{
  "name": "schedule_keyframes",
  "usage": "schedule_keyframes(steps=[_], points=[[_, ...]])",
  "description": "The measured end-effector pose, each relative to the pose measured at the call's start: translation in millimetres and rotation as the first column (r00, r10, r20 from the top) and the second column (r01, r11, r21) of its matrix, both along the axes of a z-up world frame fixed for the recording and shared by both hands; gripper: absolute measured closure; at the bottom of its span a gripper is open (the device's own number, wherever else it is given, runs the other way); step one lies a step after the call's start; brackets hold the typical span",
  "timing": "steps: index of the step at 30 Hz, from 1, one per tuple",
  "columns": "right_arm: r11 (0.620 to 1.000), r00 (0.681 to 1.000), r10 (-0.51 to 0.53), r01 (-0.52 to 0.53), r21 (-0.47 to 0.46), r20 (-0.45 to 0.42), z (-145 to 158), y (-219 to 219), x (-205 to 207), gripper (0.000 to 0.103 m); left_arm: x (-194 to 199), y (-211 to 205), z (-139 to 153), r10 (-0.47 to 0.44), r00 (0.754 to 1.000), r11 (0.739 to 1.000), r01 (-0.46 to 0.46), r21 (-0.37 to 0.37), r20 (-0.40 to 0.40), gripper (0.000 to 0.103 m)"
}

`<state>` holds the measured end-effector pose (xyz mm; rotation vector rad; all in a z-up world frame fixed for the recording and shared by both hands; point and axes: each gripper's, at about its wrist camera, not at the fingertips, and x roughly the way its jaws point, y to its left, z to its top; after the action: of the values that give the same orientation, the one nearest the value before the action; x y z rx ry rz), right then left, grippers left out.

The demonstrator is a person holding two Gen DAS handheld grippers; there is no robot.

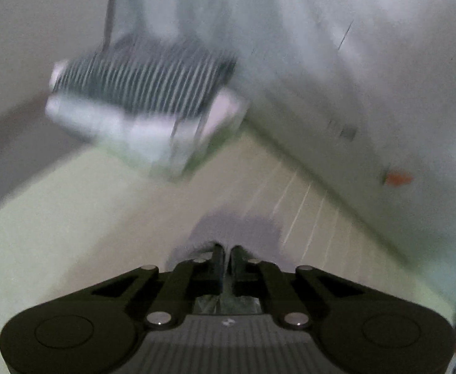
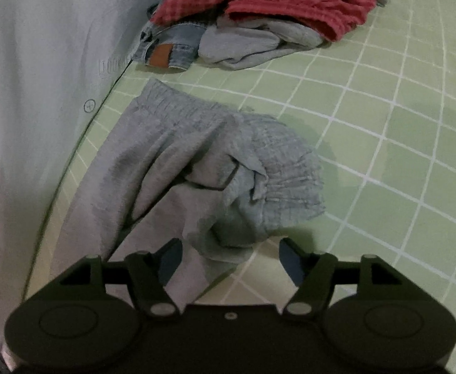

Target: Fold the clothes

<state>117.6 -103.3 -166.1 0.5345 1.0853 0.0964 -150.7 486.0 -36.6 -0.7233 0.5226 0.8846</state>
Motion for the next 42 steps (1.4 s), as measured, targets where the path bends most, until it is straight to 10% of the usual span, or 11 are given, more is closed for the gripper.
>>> schedule_keyframes(steps=[8, 17, 23, 26, 34, 37, 42], points=[[0.997, 0.999, 0.036, -0.035, -0.064, 0.012, 2, 9, 6, 0.031, 49, 22, 84, -0.016, 0.999, 0.928, 0.002, 0.371, 0.034, 0.103], [0.99, 0.996, 0.083, -0.078, -0.118, 0.034, 3, 19, 1, 0.028, 41, 1, -6, -0.04, 0.999, 0.998, 0.04, -0.038, 0.006, 0.086], [0.987, 0.995, 0.093, -0.087, -0.133, 0.038, 3, 24, 2, 0.027, 9, -26, -71, -0.014, 1.0, 0.949, 0.021, -0.314, 0.025, 0.082], [0.997, 0.999, 0.029, -0.026, -0.07, 0.034, 1, 15, 2, 0.062, 5, -24, -92, -0.002, 0.996, 0.91, 0.037, -0.413, 0.086, 0.073], [0.983, 0.99, -0.141, 0.138, 0.122, 0.016, -1, -18, -5, 0.098, 12, -4, -123, 0.14, 0.979, 0.868, -0.049, -0.493, 0.149, 0.062], [0.979, 0.983, -0.168, 0.158, 0.128, 0.074, 12, -26, -8, 0.1, 8, 6, -124, 0.183, 0.972, 0.863, -0.085, -0.498, 0.151, 0.099], [0.972, 0.971, -0.191, 0.166, 0.165, 0.147, 41, -33, 4, 0.101, 4, 17, -103, 0.207, 0.969, 0.881, -0.123, -0.458, 0.138, 0.101]])
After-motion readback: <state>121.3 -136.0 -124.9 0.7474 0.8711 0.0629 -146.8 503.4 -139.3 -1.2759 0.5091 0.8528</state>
